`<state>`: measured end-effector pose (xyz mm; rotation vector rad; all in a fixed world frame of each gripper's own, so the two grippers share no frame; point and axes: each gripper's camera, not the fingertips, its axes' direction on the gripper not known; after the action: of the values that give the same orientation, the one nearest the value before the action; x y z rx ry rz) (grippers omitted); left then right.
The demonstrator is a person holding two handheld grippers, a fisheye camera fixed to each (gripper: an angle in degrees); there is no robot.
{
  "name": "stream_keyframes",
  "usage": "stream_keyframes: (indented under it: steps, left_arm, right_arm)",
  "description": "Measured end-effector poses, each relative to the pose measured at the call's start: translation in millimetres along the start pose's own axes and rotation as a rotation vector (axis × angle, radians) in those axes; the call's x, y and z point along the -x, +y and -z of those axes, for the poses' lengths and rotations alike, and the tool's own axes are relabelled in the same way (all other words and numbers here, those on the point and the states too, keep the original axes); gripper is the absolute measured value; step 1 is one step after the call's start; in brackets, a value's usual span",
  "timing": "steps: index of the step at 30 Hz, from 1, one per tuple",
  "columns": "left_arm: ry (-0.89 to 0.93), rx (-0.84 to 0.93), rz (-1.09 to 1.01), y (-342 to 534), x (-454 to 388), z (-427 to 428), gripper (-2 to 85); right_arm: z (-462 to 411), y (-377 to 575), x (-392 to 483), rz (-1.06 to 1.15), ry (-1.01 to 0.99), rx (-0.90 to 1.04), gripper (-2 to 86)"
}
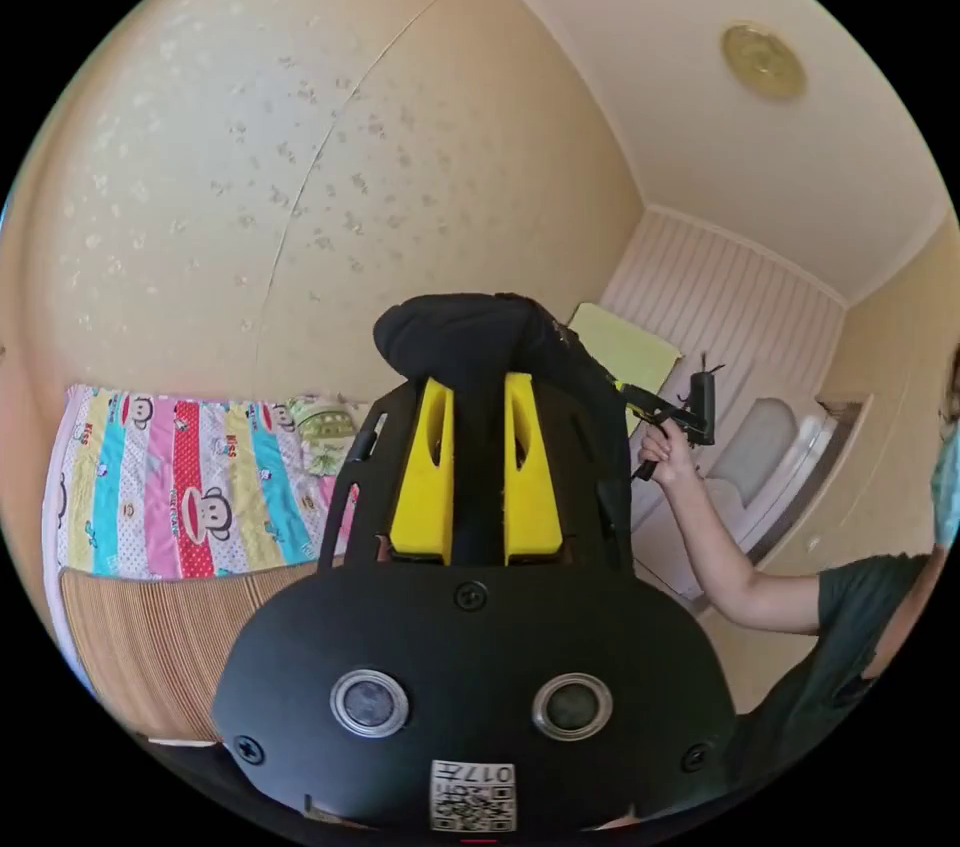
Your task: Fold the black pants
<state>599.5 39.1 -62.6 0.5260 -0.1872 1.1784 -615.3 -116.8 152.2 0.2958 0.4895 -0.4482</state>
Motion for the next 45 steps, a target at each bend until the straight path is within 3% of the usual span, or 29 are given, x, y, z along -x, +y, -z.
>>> stream_keyframes:
  steps: [3,6,8,11,13,17,20,24,28,31,33,37,40,42,45]
  left_arm:
    - [-0.143,0.160,0.260,18.4,109.5,-57.1,12.3]
    - [-0.106,0.243,0.368,113.3,177.0,-82.5,12.3]
    - [-0.196,0.430,0.408,224.4,210.8,-107.6,11.3]
    - [-0.190,0.740,0.522,378.3,246.2,-141.7,11.8]
    - [-0.185,0.878,0.598,458.9,257.6,-150.4,12.2]
    - [-0.112,0.965,0.783,582.9,256.3,-155.7,13.7]
    - [-0.093,1.039,0.804,630.5,243.2,-172.7,13.8]
    - [-0.090,1.070,0.791,653.6,230.7,-184.9,11.6]
    - [-0.070,1.104,0.837,657.0,231.7,-184.3,1.4]
    - [0.020,1.059,0.757,646.0,207.2,-170.5,0.2]
    - [-0.048,1.080,0.721,648.6,194.0,-155.6,0.1]
    - [-0.112,1.141,0.916,688.6,198.8,-119.3,1.6]
    - [-0.164,1.193,0.970,709.0,201.0,-96.7,7.0]
    - [-0.168,1.190,0.982,713.7,201.6,-86.1,8.7]
    - [-0.173,1.177,0.978,716.4,200.8,-77.1,9.1]
  right_arm:
    - [-82.4,15.2,-50.3,-0.159,0.102,0.134,4.3]
    - [-151.7,102.4,-78.3,-0.115,0.035,0.280,3.9]
    - [-198.4,179.9,-100.5,-0.120,0.022,0.451,4.0]
    - [-264.4,329.2,-142.2,-0.257,0.012,0.767,4.8]
    - [-285.0,407.1,-152.8,-0.344,-0.064,0.878,5.4]
    - [-319.4,533.6,-137.1,-0.434,-0.148,1.065,7.4]
    - [-336.5,586.0,-113.6,-0.442,-0.195,1.150,8.2]
    - [-355.8,617.5,-83.1,-0.379,-0.257,1.188,8.2]
    - [-372.6,640.2,-62.7,-0.291,-0.227,1.307,4.8]
    - [-355.8,643.9,-38.2,-0.183,-0.245,1.307,3.2]
    - [-337.6,656.8,-26.5,-0.114,-0.248,1.358,2.7]
    - [-302.5,671.4,-39.1,-0.122,-0.293,1.442,2.9]
    - [-245.5,643.3,-90.6,-0.190,-0.069,1.224,5.9]
    - [-194.7,623.6,-154.4,-0.373,0.185,1.050,8.1]
    - [-149.6,626.2,-220.1,-0.544,0.395,0.958,10.3]
